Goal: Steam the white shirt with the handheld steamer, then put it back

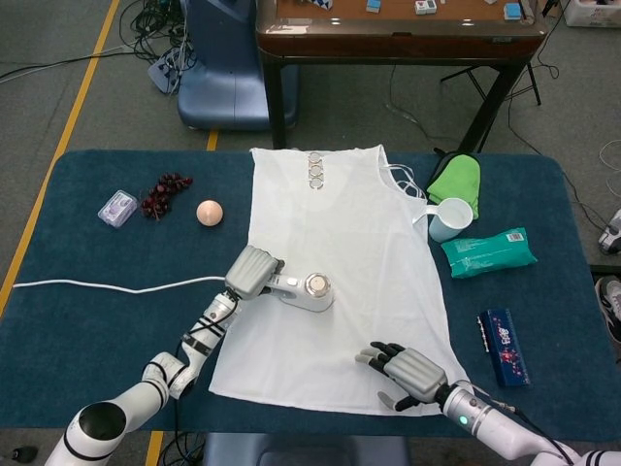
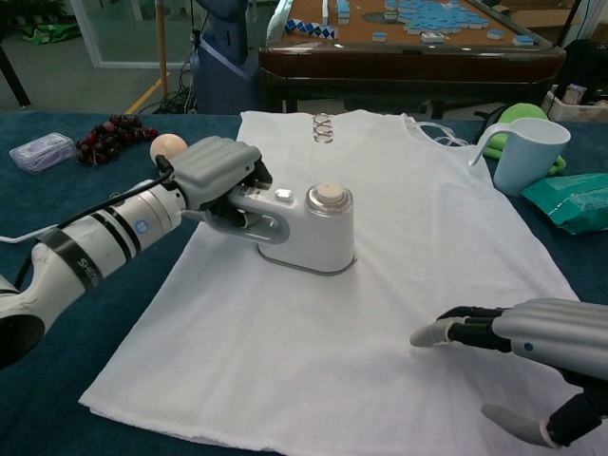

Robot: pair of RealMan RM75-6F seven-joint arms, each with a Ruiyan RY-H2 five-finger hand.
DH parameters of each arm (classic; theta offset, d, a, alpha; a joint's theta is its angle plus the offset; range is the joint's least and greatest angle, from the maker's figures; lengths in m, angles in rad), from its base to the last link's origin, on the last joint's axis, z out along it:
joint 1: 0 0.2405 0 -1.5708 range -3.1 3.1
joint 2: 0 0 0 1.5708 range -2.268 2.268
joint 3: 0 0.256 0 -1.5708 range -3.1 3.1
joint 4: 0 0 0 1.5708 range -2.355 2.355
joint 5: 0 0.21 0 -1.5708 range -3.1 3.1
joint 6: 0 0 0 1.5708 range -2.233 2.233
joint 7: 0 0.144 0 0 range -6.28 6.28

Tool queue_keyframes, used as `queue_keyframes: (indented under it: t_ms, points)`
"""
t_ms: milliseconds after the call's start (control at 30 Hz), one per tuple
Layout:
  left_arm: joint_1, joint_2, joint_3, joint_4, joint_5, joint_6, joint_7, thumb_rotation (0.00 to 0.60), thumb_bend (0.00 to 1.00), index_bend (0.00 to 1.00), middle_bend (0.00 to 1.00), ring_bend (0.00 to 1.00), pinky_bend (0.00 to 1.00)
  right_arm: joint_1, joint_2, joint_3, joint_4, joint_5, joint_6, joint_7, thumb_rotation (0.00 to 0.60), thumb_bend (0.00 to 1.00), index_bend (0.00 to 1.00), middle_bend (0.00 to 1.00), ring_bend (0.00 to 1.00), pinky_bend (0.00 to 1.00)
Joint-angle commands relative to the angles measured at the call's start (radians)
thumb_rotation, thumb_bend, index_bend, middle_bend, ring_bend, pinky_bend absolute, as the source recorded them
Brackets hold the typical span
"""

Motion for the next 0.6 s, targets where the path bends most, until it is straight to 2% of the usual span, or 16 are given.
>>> queue_keyframes:
  t_ms: [33, 333, 600]
  points:
    - [-0.007, -0.005, -0.009, 0.026, -0.009, 0.001, -0.020, 0.600, 0.25, 0.78, 0.86, 0.72, 0.77, 0.001, -0.001, 0.001, -0.002, 0.002, -0.003, -0.002, 0.445, 0.51, 0.00, 0.11, 0.03, 0.14]
    - [-0.024, -0.021, -0.026, 0.091, -0.033, -0.021, -0.071, 0.600, 0.25, 0.78, 0.86, 0.72, 0.77, 0.002, 0.001, 0.005, -0.012, 0.015, -0.010, -0.020, 0.444, 0.51, 0.00, 0.11, 0.03, 0.14]
    - [0.016, -0.013, 0.017, 0.070, -0.005, 0.029, -0.105, 0.600, 0.25, 0.78, 0.86, 0.72, 0.77, 0.003, 0.002, 0.004, -0.018, 0.017, -0.014, -0.027, 0.443, 0.51, 0.00, 0.11, 0.03, 0.14]
